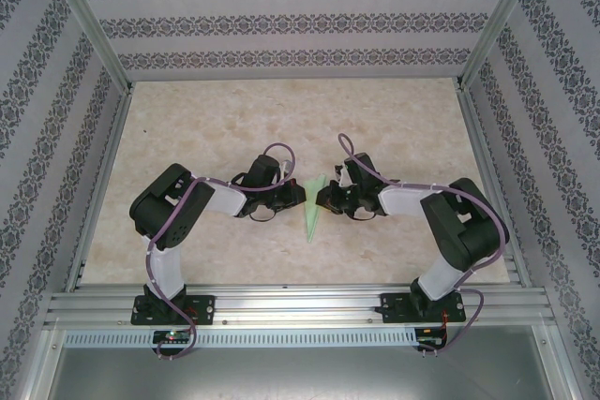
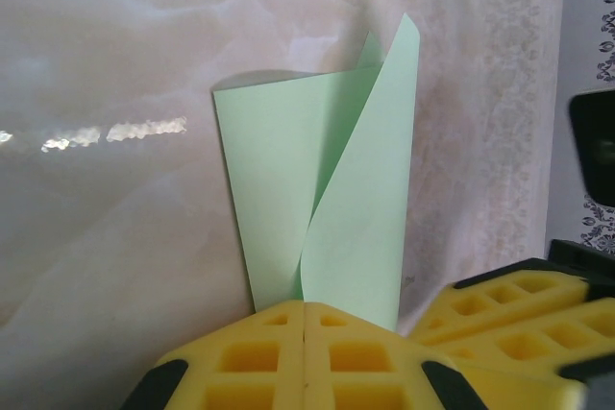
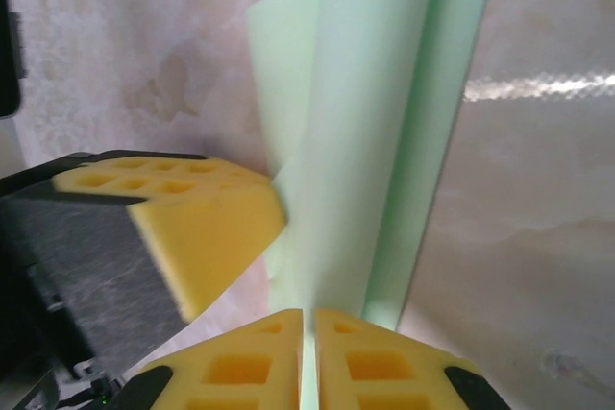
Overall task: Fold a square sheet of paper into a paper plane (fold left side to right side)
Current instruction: Fold the wing for the fifth time at the center of the table.
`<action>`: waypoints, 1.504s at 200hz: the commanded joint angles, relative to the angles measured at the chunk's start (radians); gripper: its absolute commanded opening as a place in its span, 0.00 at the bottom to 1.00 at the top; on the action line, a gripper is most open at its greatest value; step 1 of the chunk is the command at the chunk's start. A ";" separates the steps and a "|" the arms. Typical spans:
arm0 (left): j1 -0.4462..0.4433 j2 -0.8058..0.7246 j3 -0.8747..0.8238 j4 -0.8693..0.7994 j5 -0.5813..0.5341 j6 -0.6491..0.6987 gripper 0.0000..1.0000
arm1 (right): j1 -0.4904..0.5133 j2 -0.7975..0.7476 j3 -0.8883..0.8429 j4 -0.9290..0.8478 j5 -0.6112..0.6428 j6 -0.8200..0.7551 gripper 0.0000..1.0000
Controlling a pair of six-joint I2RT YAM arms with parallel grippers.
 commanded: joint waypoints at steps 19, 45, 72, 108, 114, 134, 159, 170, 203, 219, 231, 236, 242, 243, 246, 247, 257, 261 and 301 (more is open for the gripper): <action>0.006 0.033 -0.004 -0.017 -0.043 0.022 0.00 | 0.000 0.033 0.017 0.063 -0.012 0.025 0.11; 0.006 0.033 -0.004 -0.026 -0.054 0.023 0.00 | 0.000 0.015 0.015 0.038 0.000 0.014 0.12; 0.006 0.033 -0.006 -0.033 -0.066 0.021 0.00 | 0.003 -0.011 0.020 0.024 0.002 0.010 0.12; 0.006 0.033 -0.006 -0.039 -0.079 0.019 0.00 | 0.011 -0.003 0.033 0.015 0.002 0.008 0.12; 0.006 0.033 -0.007 -0.042 -0.080 0.019 0.00 | 0.011 -0.005 0.033 0.015 0.003 0.009 0.12; 0.005 0.033 -0.010 -0.041 -0.083 0.018 0.00 | 0.011 -0.016 0.033 0.016 0.002 0.008 0.13; 0.005 0.032 -0.010 -0.046 -0.090 0.020 0.00 | 0.012 -0.033 0.036 0.011 0.008 0.006 0.13; 0.006 0.032 -0.010 -0.048 -0.093 0.021 0.00 | 0.012 -0.034 0.035 0.010 0.007 0.005 0.13; 0.007 0.031 -0.010 -0.050 -0.093 0.023 0.00 | 0.013 -0.022 0.039 0.015 0.005 0.003 0.13; 0.006 0.032 -0.010 -0.051 -0.092 0.023 0.00 | 0.018 -0.001 0.050 0.017 0.004 0.003 0.14; 0.006 0.030 -0.012 -0.054 -0.097 0.023 0.00 | 0.023 0.016 0.058 0.016 0.005 0.002 0.14; 0.006 0.029 -0.012 -0.057 -0.100 0.023 0.00 | 0.025 0.024 0.060 0.018 0.005 0.003 0.14; 0.005 0.028 -0.012 -0.058 -0.105 0.023 0.00 | 0.026 0.032 0.062 0.020 0.005 0.003 0.14; 0.005 0.029 -0.012 -0.058 -0.105 0.023 0.00 | 0.026 0.032 0.062 0.021 0.005 0.003 0.14; 0.006 0.027 -0.013 -0.057 -0.108 0.023 0.00 | 0.028 0.036 0.062 0.023 0.006 0.002 0.13; 0.006 0.027 -0.013 -0.057 -0.108 0.023 0.00 | 0.028 0.037 0.062 0.023 0.006 0.002 0.14; 0.006 0.026 -0.017 -0.054 -0.111 0.022 0.00 | 0.029 0.048 0.063 0.025 0.007 0.001 0.14; 0.006 0.024 -0.017 -0.054 -0.114 0.022 0.00 | 0.029 0.051 0.063 0.026 0.007 0.003 0.14; 0.006 0.019 -0.018 -0.068 -0.135 0.021 0.00 | 0.029 0.065 0.053 0.027 0.016 -0.005 0.14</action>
